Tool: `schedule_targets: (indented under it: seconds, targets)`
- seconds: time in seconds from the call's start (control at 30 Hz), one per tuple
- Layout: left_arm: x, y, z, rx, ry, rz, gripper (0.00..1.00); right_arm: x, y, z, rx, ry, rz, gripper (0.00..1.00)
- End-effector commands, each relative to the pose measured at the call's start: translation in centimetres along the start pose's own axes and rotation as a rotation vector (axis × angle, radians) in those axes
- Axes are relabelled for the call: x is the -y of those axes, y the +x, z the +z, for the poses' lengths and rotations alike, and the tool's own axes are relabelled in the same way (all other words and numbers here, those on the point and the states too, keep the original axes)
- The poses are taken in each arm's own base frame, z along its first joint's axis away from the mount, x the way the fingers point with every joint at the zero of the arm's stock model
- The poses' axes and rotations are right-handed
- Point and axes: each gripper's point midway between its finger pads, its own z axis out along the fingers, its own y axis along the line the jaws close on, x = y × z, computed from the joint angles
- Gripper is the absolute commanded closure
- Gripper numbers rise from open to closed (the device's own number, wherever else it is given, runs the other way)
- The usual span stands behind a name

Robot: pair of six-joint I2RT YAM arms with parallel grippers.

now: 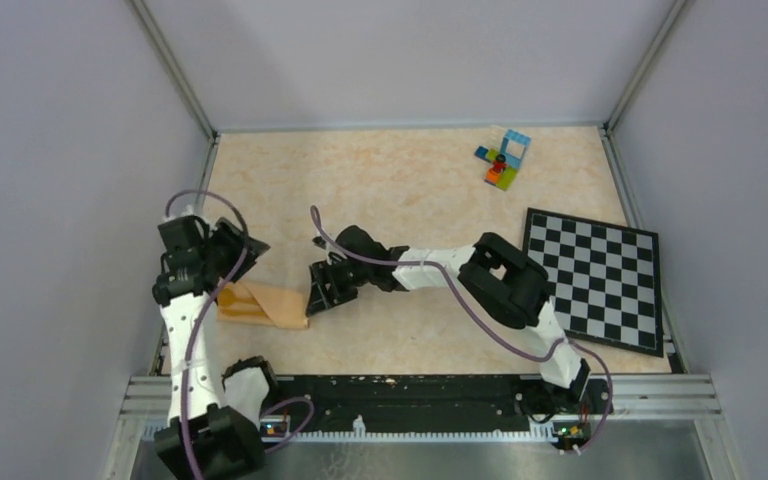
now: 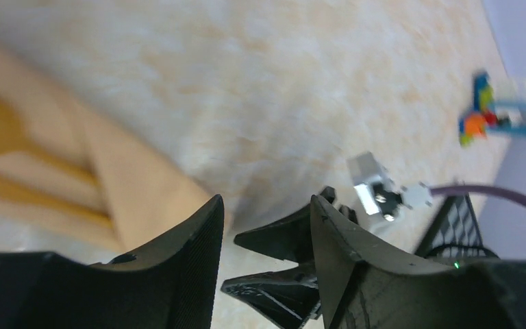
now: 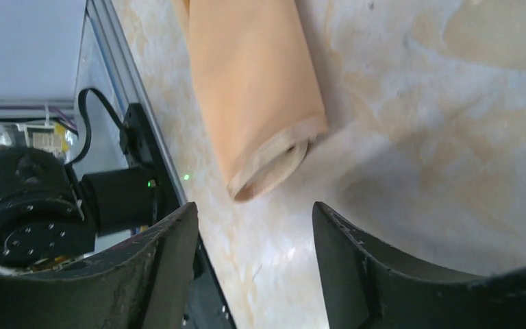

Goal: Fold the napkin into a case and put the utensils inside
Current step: Reset both arms

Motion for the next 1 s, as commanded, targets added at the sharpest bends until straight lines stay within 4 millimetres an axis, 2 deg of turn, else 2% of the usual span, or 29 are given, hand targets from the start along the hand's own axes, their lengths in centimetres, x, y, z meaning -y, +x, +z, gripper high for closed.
schedule_targets:
  seconds: [0.0, 0.1, 0.2, 0.23, 0.33, 0.5, 0.57, 0.7, 0.83, 0.97]
  targets:
    - [10.3, 0.6, -2.3, 0.034, 0.359, 0.296, 0.45, -3.1, -1.8, -4.6, 0.053, 0.013, -0.045, 0.37]
    - [15.4, 3.1, -4.2, 0.003, 0.561, 0.401, 0.44, -2.9, -1.7, -8.3, 0.060, 0.091, -0.049, 0.34]
    - [19.2, 4.9, -7.0, -0.012, 0.743, 0.501, 0.43, -1.9, -2.1, -13.1, 0.100, 0.204, -0.054, 0.33]
    - [20.2, 5.1, -8.3, 0.003, 0.794, 0.535, 0.42, -1.5, -2.7, -15.1, 0.126, 0.254, -0.060, 0.33]
    - [22.5, 3.7, -12.5, 0.109, 0.904, 0.627, 0.38, -1.2, -3.7, -21.6, 0.185, 0.436, -0.091, 0.32]
    - [25.7, 0.6, -21.0, 0.391, 1.055, 0.722, 0.15, -6.1, -7.2, -34.8, 0.478, 0.652, -0.196, 0.27]
    - [26.4, -0.2, -23.3, 0.461, 1.084, 0.726, 0.10, -8.7, -7.9, -39.6, 0.598, 0.674, -0.225, 0.26]
    - [27.9, -1.0, -27.0, 0.518, 1.155, 0.733, 0.06, -13.5, -8.1, -47.2, 0.774, 0.672, -0.308, 0.21]
    - [28.8, -1.6, -29.7, 0.548, 1.196, 0.710, 0.05, -15.5, -7.5, -53.1, 0.888, 0.734, -0.355, 0.20]
    - [29.4, -1.9, -31.7, 0.571, 1.244, 0.676, 0.04, -16.4, -6.4, -56.7, 0.973, 0.766, -0.384, 0.19]
